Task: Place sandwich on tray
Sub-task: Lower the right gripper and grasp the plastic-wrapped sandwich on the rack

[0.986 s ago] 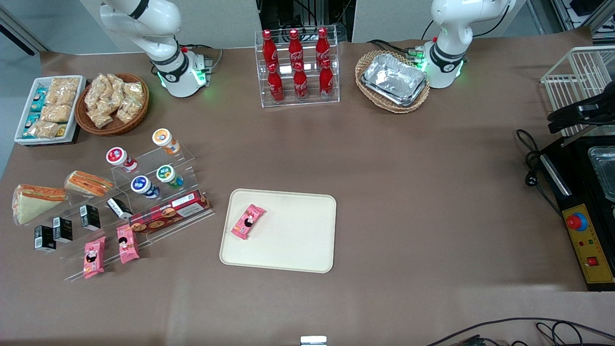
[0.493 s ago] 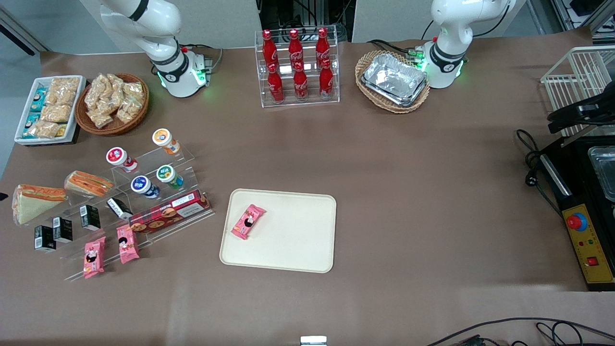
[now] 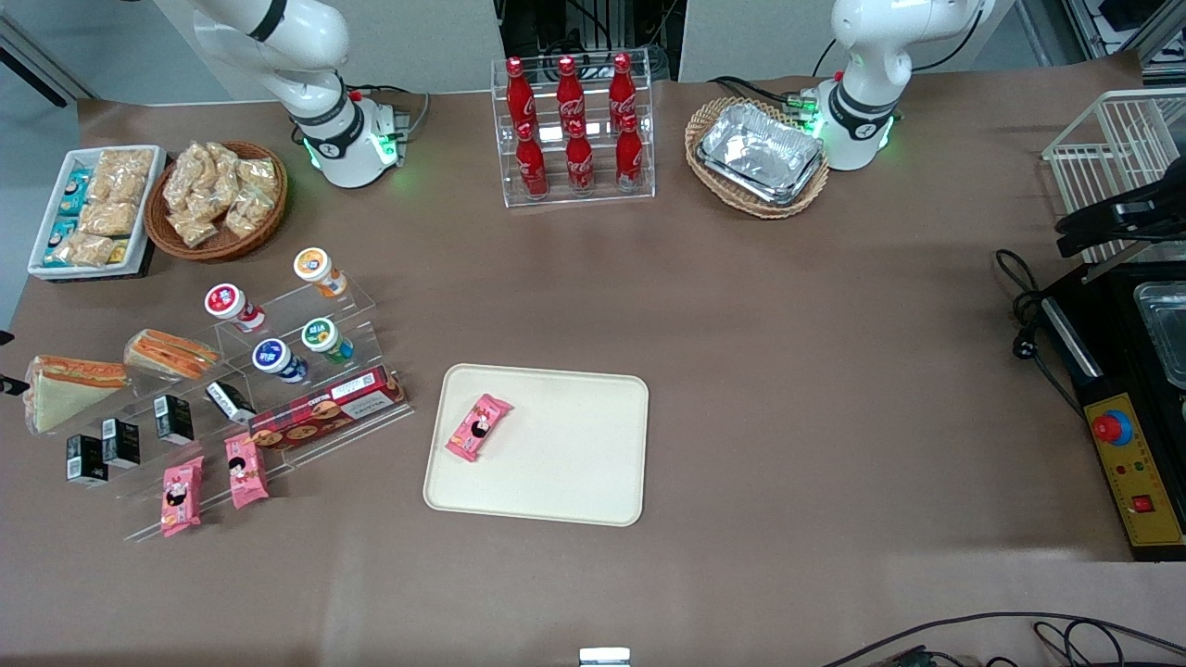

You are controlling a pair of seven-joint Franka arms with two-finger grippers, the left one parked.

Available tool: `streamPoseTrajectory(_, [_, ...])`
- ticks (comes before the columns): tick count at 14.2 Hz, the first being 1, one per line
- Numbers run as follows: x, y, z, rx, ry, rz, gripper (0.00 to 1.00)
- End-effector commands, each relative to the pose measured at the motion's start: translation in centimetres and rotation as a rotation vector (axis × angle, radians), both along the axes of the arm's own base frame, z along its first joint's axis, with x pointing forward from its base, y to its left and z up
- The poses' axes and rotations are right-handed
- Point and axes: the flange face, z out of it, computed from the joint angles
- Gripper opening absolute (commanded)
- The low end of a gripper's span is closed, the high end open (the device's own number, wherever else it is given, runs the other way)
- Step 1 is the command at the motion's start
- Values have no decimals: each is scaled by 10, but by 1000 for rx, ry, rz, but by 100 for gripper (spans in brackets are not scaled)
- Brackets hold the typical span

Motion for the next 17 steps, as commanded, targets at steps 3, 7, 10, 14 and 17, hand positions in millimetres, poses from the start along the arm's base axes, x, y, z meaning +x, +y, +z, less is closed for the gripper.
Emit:
streamPoseTrajectory(3, [-6, -4, -39, -2, -40, 26, 100])
streamPoseTrajectory(7, [-15, -17, -53, 2, -56, 51, 100])
streamPoseTrajectory(10, [-16, -21, -64, 7, -57, 52, 90])
streamPoseTrajectory(14, [-13, -21, -61, 5, -58, 60, 28])
streamPoseTrajectory(17, [-7, -21, -48, -9, -72, 72, 21])
